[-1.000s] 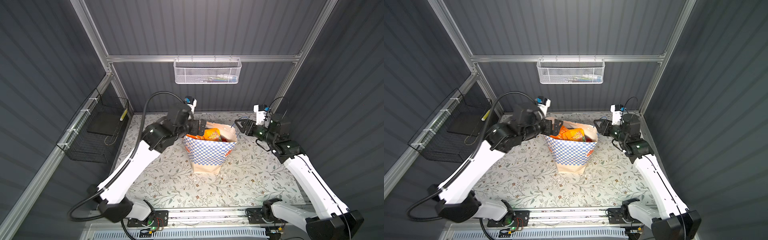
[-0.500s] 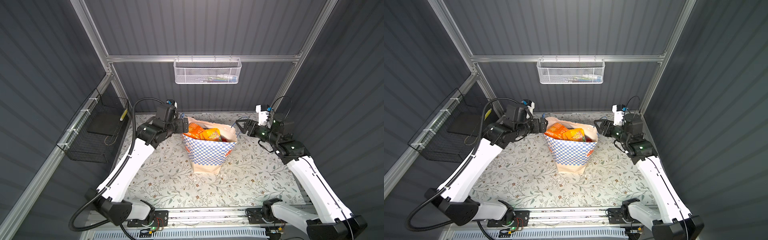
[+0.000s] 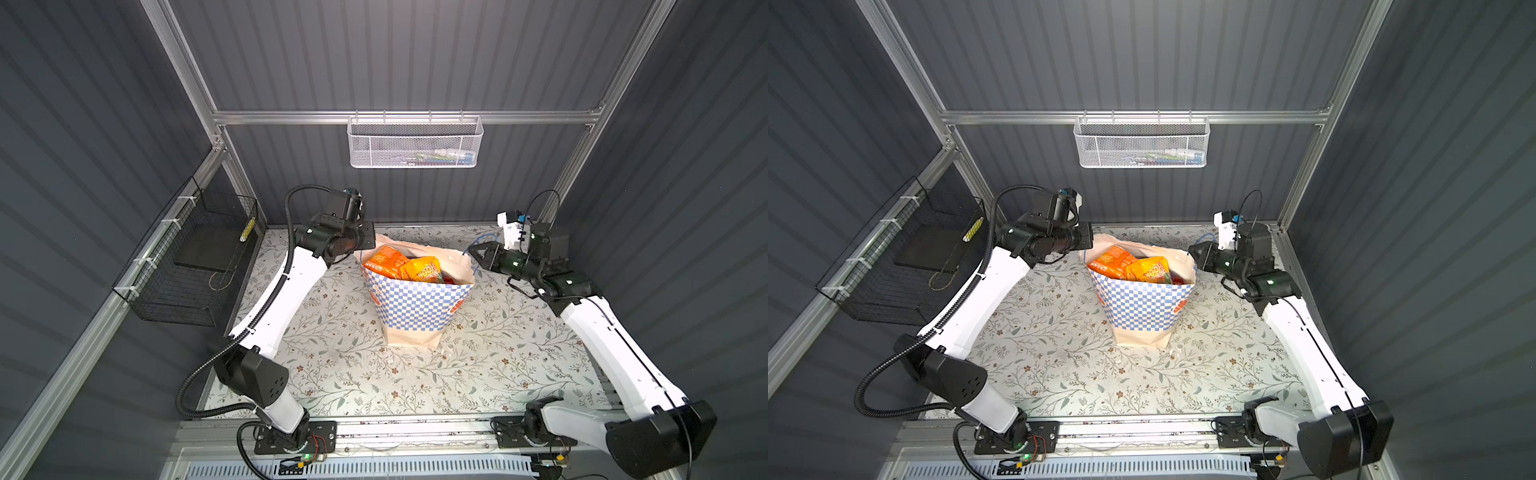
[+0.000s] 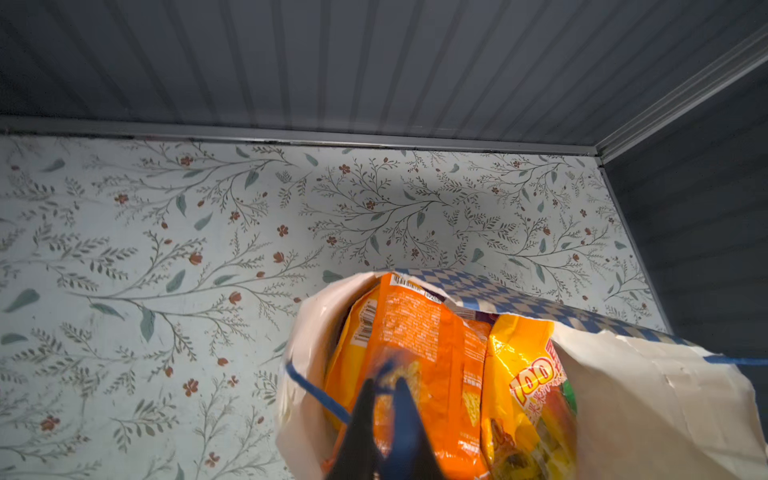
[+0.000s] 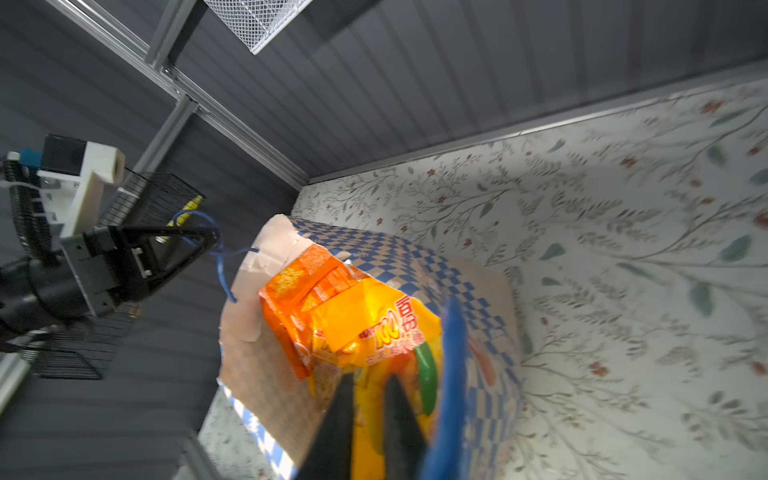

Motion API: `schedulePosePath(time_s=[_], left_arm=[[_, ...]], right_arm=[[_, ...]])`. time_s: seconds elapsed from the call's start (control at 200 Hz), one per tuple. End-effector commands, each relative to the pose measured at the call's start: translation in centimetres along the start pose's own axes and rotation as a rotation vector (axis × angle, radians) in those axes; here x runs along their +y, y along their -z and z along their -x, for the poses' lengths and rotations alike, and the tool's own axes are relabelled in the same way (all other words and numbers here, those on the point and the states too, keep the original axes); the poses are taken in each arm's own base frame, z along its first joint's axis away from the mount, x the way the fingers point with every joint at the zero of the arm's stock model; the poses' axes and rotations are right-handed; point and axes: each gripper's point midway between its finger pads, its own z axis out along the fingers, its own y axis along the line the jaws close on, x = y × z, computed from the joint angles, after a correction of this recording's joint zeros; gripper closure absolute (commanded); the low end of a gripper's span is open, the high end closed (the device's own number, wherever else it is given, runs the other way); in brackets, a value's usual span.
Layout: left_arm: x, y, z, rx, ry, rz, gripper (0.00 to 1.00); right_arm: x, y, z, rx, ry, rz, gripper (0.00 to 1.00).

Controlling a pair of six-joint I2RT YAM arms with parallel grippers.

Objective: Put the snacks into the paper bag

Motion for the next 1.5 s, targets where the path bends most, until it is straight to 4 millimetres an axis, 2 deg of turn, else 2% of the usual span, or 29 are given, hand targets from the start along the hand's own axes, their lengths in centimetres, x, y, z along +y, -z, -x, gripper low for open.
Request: schedulePosePath(time_s=[0.0,0.065,0.135,0.215,0.295,0.36,0.43,0.5,0.58,0.696,0.816,0.946,1.021,1.106,1.231,1.291,1.386,1.496], left_arm=[[-3.2,0.0,1.6,0.007,-0.007,-0.154,1.00],[-6.9,1.5,3.8,-0.013,0.000,-0.319,1.00],[-10.8,4.5,6.2,-0.067,-0.017,-0.439,1.00],[-13.8,8.5,8.0,-0.190,-0.105,-0.416,1.00],[-15.3,10.5,8.9,-0.255,-0.106,-0.477,1.00],[-14.0,9.9,9.2,-0.287,-0.104,-0.409,1.00],[-11.4,7.4,8.6,-0.252,-0.085,-0.305,1.00],[-10.2,4.9,7.1,-0.173,-0.052,-0.316,1.00],[-10.1,3.9,5.7,-0.150,-0.047,-0.341,1.00],[-10.2,3.7,5.5,-0.155,-0.039,-0.356,1.00],[-11.7,4.0,6.4,-0.131,-0.036,-0.414,1.00],[-13.8,7.4,8.3,-0.175,-0.038,-0.517,1.00],[-13.9,9.1,8.8,-0.208,-0.036,-0.534,1.00],[-13.9,10.0,8.2,-0.219,-0.043,-0.543,1.00],[-12.4,9.1,6.0,-0.206,-0.035,-0.498,1.00],[-11.5,8.6,4.9,-0.201,-0.027,-0.471,1.00],[-9.7,6.6,2.6,-0.176,-0.017,-0.403,1.00],[-7.8,5.0,1.8,-0.150,-0.002,-0.323,1.00]], right_arm=[[4.4,0.4,2.6,-0.022,0.025,0.175,1.00],[6.6,0.8,4.3,-0.031,0.038,0.228,1.00],[9.6,1.9,6.3,-0.045,0.061,0.293,1.00],[12.6,3.7,8.5,-0.091,0.108,0.335,1.00],[13.3,4.4,10.6,-0.144,0.128,0.307,1.00],[13.1,3.7,10.8,-0.107,0.111,0.289,1.00],[12.8,2.8,9.9,-0.062,0.105,0.306,1.00],[11.1,1.8,8.7,-0.062,0.087,0.276,1.00],[8.7,0.5,7.1,-0.060,0.069,0.227,1.00],[6.8,-1.2,5.3,-0.005,0.034,0.200,1.00],[7.9,-0.5,6.5,-0.027,0.044,0.210,1.00],[10.0,1.8,9.1,-0.101,0.095,0.212,1.00],[10.4,2.6,9.4,-0.102,0.102,0.197,1.00],[10.2,2.9,9.3,-0.113,0.100,0.183,1.00],[9.2,2.3,8.2,-0.122,0.074,0.187,1.00],[7.8,1.4,6.8,-0.101,0.054,0.173,1.00],[5.2,-0.4,4.5,-0.077,0.024,0.134,1.00],[4.1,-1.7,3.3,-0.035,0.002,0.126,1.00]])
